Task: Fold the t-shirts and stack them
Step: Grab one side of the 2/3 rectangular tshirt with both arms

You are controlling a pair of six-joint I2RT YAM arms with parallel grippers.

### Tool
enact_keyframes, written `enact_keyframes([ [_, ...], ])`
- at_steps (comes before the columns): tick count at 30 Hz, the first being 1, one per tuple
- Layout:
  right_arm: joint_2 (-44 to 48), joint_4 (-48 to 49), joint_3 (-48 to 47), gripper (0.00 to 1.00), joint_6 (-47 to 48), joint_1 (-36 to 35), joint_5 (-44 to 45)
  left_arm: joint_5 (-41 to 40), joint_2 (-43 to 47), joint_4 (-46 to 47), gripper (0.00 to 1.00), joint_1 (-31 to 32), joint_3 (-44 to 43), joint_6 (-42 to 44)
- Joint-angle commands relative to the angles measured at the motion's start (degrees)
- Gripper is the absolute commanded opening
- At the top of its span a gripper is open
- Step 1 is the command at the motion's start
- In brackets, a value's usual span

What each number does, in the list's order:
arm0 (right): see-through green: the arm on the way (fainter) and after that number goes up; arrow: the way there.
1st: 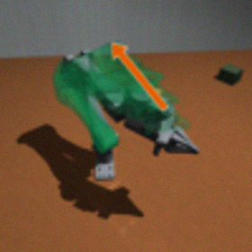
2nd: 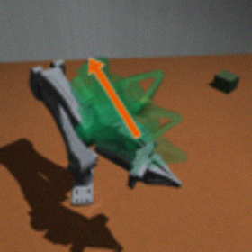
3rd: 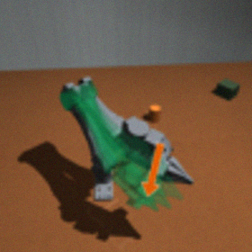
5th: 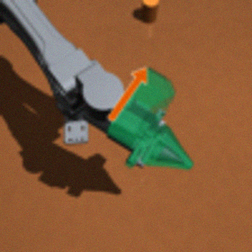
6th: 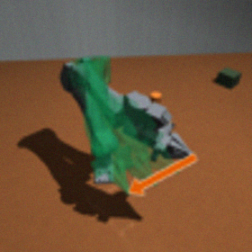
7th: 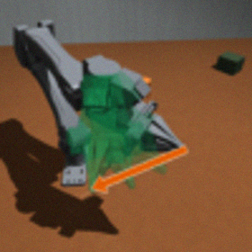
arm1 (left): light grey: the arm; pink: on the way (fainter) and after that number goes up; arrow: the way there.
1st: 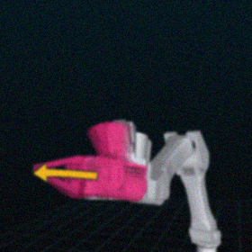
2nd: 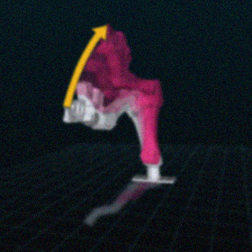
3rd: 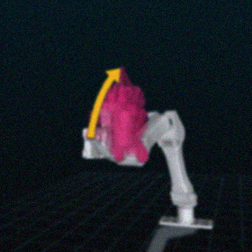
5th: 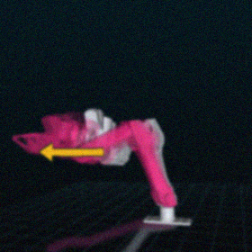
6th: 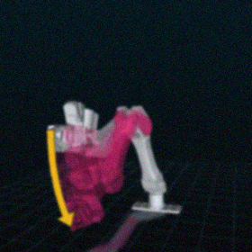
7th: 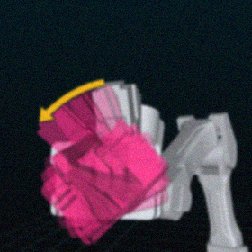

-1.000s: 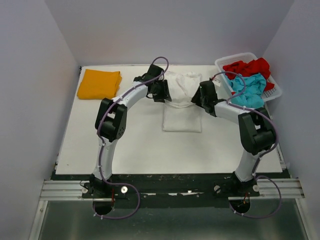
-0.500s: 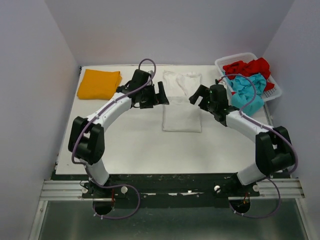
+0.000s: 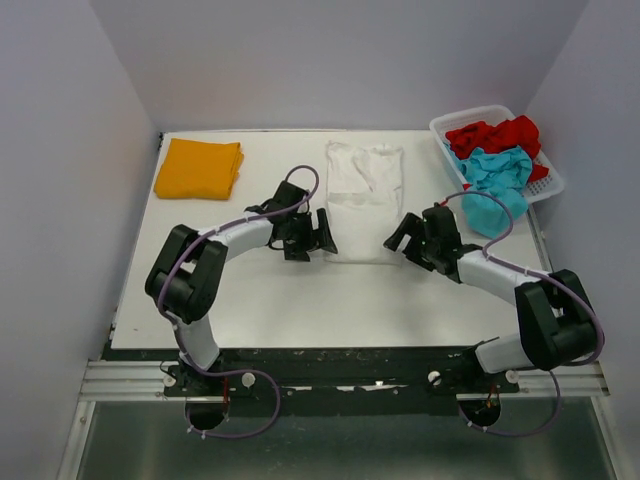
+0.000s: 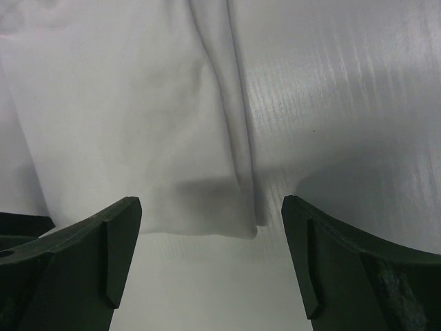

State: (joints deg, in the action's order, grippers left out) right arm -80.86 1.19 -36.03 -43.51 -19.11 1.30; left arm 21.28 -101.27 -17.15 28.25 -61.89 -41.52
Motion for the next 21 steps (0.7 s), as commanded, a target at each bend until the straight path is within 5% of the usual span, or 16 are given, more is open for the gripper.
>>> enact_keyframes([
  [1, -2.02, -2.64, -0.42, 0.87, -0.53, 0.14, -4.13, 0.78, -3.0, 1.69, 0.81, 0.41, -2.5, -0.51],
  [14, -3.38, -3.65, 2.66, 0.56, -0.88, 0.2, -2.8, 2.01, -7.55, 2.95, 0.31, 1.98, -3.14, -1.7],
  [18, -3.81, -3.65, 3.07, 0.51, -0.71, 0.12, -1.96, 1.9, -9.25, 2.67, 0.23, 1.98, -4.55, -1.94],
  [21, -4.67, -3.53, 3.03, 0.41, -0.63, 0.14, -2.16, 2.28, -10.38, 2.67, 0.0, 1.98, -5.41, -2.23],
])
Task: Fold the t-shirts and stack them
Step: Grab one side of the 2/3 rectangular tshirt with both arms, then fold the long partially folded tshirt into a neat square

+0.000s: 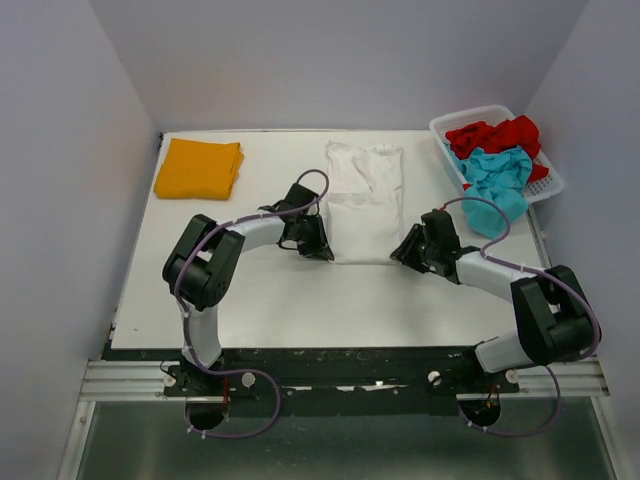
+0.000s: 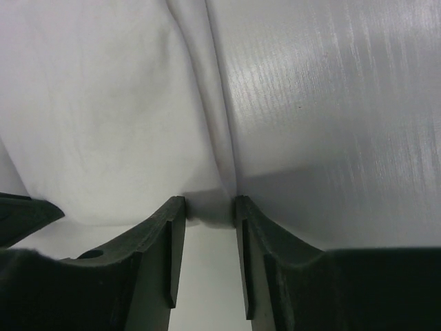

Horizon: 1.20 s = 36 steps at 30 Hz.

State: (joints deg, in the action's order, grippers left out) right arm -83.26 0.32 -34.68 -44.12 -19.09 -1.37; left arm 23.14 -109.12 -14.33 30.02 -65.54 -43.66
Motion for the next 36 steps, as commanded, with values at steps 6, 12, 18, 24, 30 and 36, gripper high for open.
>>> enact_keyframes([
  [6, -1.96, -2.6, 2.81, 0.01, 0.61, 0.11, 0.2, 0.3, 0.28, 1.83, 0.0, 0.31, 2.55, -0.69],
  [12, 6.08, -7.71, 8.42, 0.01, 0.69, -1.97, -6.04, -2.08, 12.14, 5.36, 0.0, 2.68, 16.83, -3.65],
  [18, 20.85, -22.85, 11.69, 0.01, -2.05, -12.11, -12.81, -4.32, 30.88, 3.56, 0.0, 10.64, 33.61, -7.09],
  [24, 38.9, -35.42, 9.42, 0.01, -7.38, -15.69, -18.63, -10.78, 51.26, -9.06, 0.0, 17.19, 37.82, -12.57],
  [30, 44.72, -38.86, 0.01, 0.01, -4.76, -15.79, -15.74, -13.54, 65.37, -12.98, 0.0, 18.28, 34.18, -11.93],
  [36, 38.29, -33.85, -8.4, 0.01, -4.64, -15.8, -2.69, -17.89, 60.76, -14.39, 0.0, 15.78, 25.0, -7.42],
])
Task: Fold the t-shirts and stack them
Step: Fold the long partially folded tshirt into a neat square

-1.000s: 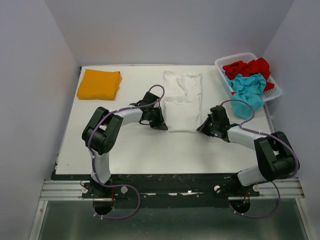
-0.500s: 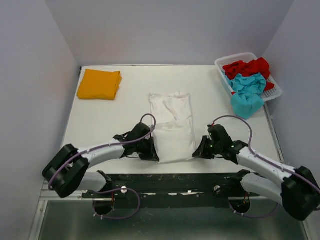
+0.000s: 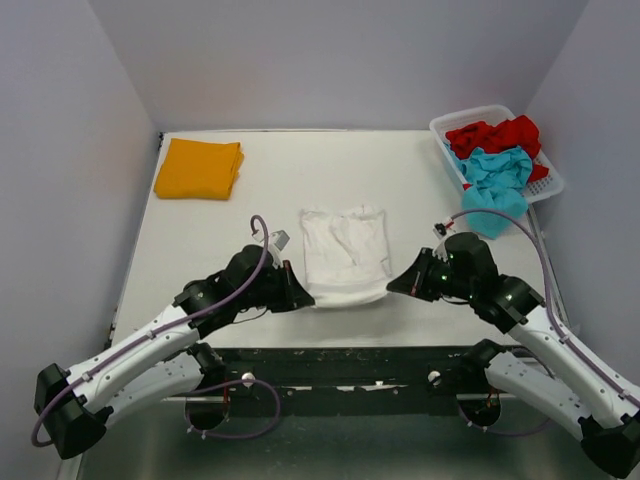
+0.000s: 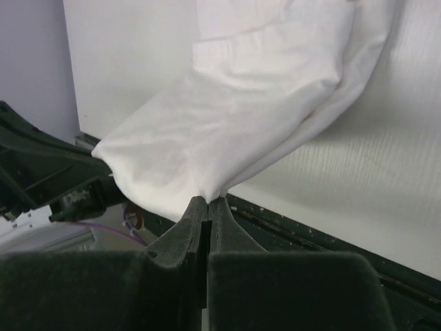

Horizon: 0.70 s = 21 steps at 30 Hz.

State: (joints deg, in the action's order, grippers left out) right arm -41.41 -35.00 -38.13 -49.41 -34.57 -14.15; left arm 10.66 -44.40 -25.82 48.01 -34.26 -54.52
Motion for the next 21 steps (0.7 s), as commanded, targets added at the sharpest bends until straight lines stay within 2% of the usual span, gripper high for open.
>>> enact_keyframes([
  [1, -4.97, 2.6, -6.53, 0.01, 0.86, -0.33, 12.87, -5.47, -5.19, -2.92, 0.0, -3.48, -7.62, 4.47],
  [6, -11.8, 8.67, -11.71, 0.01, 2.22, -0.32, 22.48, -0.91, -12.42, -0.75, 0.0, -12.62, -14.11, 7.81],
  [12, -21.64, 13.39, -17.67, 0.01, 4.55, 1.01, 26.73, 3.39, -23.87, -0.26, 0.0, -18.68, -22.73, 11.18],
  [14, -23.87, 15.17, -18.56, 0.01, 4.65, 3.13, 26.1, 3.81, -26.69, -1.23, 0.0, -20.31, -25.76, 11.9],
  [21, -33.18, 21.69, -21.88, 0.01, 6.24, 11.15, 15.25, 3.73, -34.28, -2.11, 0.0, -24.44, -31.11, 13.32],
])
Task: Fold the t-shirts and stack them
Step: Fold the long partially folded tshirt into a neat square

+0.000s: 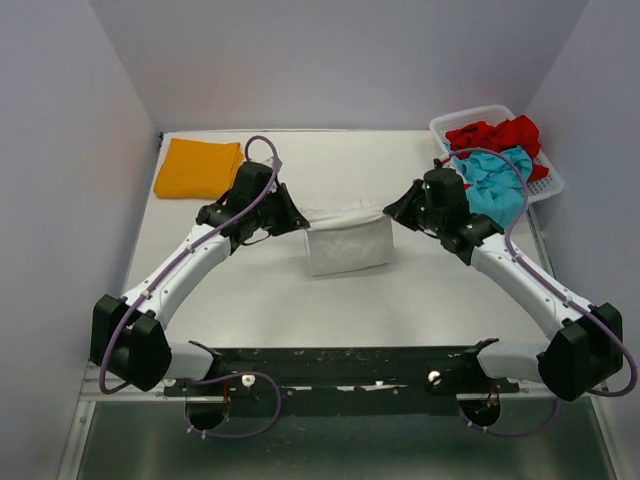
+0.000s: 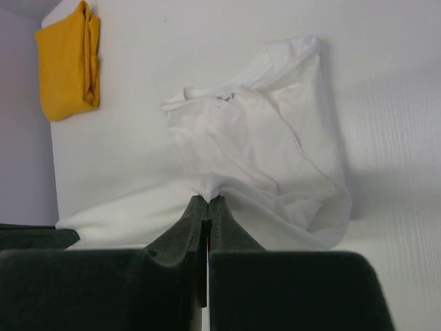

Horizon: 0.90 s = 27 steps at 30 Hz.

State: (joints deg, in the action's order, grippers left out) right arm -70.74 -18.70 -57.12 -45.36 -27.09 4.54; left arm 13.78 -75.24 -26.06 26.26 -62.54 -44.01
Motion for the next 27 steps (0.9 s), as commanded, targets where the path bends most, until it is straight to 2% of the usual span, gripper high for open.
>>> enact_keyframes([
  [1, -5.09, 6.16, -3.25, 0.01, 2.18, 4.4, -4.06, 1.32, -4.59, -1.87, 0.0, -3.3, -3.64, 3.19],
  [4, -7.99, 9.12, -4.15, 0.01, 2.43, 5.57, -7.16, 2.39, -8.18, -1.65, 0.0, -4.97, -6.07, 3.65],
  [14, -20.94, 16.68, -7.29, 0.01, 3.19, 7.99, -5.46, 2.75, -22.44, -2.32, 0.0, -7.98, -15.81, 4.72],
  [18, -27.34, 20.76, -8.14, 0.01, 3.43, 8.47, -7.89, 4.97, -28.68, -2.92, 0.0, -9.1, -19.18, 4.6],
  [23, -34.96, 21.97, -11.55, 0.01, 3.97, 8.55, -8.22, 2.08, -32.79, -3.47, 0.0, -10.02, -21.82, 4.24],
  [24, -36.42, 22.14, -12.54, 0.04, 4.42, 8.64, -7.74, 2.04, -34.01, -3.61, 0.0, -10.28, -22.7, 4.41],
  [25, -37.64, 22.06, -13.84, 0.1, 5.42, 8.76, -7.72, 2.12, -35.15, -4.03, 0.04, -10.64, -24.01, 4.58],
  [26, -39.1, 21.77, -15.79, 0.19, 6.71, 8.89, -8.32, 2.48, -36.5, -4.83, 0.17, -10.93, -25.4, 4.83],
  [27, -40.56, 20.75, -17.88, 0.22, 8.28, 9.03, -8.63, 3.08, -37.78, -5.55, 0.37, -11.2, -27.36, 5.35],
])
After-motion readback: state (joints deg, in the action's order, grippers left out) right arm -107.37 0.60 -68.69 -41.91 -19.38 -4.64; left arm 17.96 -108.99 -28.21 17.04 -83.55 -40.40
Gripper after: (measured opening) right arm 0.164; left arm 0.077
